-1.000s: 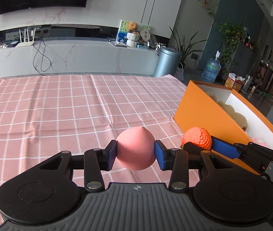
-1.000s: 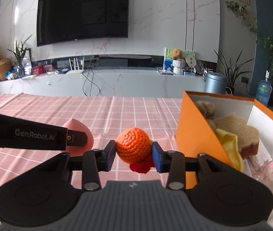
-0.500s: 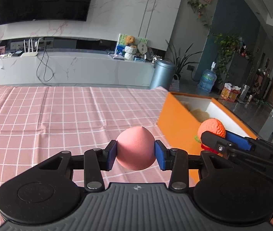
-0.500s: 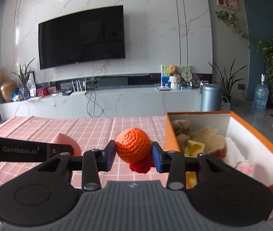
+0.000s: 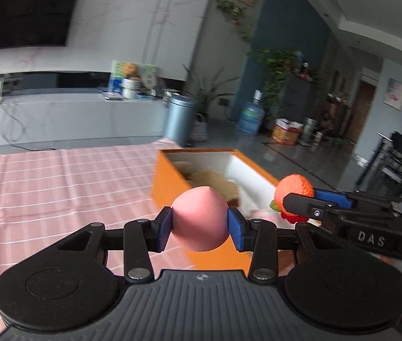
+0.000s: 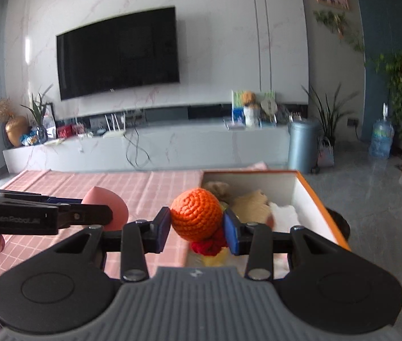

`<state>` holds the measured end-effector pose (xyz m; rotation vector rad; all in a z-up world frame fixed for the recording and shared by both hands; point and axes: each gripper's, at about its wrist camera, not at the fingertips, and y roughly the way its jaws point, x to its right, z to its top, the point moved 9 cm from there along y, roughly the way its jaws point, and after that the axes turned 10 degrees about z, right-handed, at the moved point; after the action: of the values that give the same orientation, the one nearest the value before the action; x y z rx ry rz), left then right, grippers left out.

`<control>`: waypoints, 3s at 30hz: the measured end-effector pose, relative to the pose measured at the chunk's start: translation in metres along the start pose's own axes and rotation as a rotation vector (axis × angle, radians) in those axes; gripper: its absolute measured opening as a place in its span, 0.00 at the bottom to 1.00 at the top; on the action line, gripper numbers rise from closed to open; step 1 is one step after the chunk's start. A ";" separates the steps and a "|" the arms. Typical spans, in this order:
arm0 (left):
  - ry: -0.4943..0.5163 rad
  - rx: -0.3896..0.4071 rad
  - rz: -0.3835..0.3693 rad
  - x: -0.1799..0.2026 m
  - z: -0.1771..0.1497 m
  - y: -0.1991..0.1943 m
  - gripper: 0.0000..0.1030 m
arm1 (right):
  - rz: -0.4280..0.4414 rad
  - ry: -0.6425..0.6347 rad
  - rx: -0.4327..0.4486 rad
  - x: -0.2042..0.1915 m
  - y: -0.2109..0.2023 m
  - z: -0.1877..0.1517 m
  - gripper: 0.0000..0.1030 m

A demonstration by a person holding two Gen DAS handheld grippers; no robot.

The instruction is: Organize soft objects

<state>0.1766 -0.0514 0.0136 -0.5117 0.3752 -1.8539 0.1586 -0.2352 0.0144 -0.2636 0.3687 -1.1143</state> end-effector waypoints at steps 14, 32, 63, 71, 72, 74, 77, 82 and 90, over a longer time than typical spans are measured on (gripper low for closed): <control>0.122 -0.217 -0.173 0.075 -0.005 0.077 0.47 | -0.062 -0.070 -0.391 0.098 0.033 -0.014 0.39; 0.279 -0.463 -0.169 0.106 -0.047 0.145 0.49 | -0.054 -0.118 -0.670 0.144 0.079 -0.059 0.39; 0.271 -0.360 -0.100 0.094 -0.018 0.106 0.79 | -0.090 -0.080 -0.523 0.133 0.041 -0.016 0.64; 0.208 -0.121 -0.067 0.074 0.014 0.062 0.79 | -0.171 -0.073 -0.248 0.100 0.001 0.025 0.76; 0.218 -0.080 -0.042 0.072 0.019 0.056 0.80 | -0.167 -0.070 -0.209 0.093 -0.005 0.029 0.76; 0.226 -0.004 0.020 0.065 0.027 0.045 0.84 | -0.171 -0.074 -0.140 0.079 -0.016 0.034 0.77; 0.205 0.111 0.082 0.056 0.033 0.026 0.84 | -0.173 -0.089 -0.039 0.055 -0.028 0.038 0.84; 0.215 0.255 0.172 0.046 0.028 0.000 0.87 | -0.154 -0.039 0.094 0.020 -0.038 0.031 0.87; 0.166 0.306 0.318 0.024 0.002 -0.019 0.91 | -0.207 -0.014 0.198 -0.023 -0.038 -0.004 0.93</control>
<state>0.1553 -0.0679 0.0285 -0.0823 0.2584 -1.6089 0.1167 -0.2305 0.0287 -0.1363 0.2194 -1.3427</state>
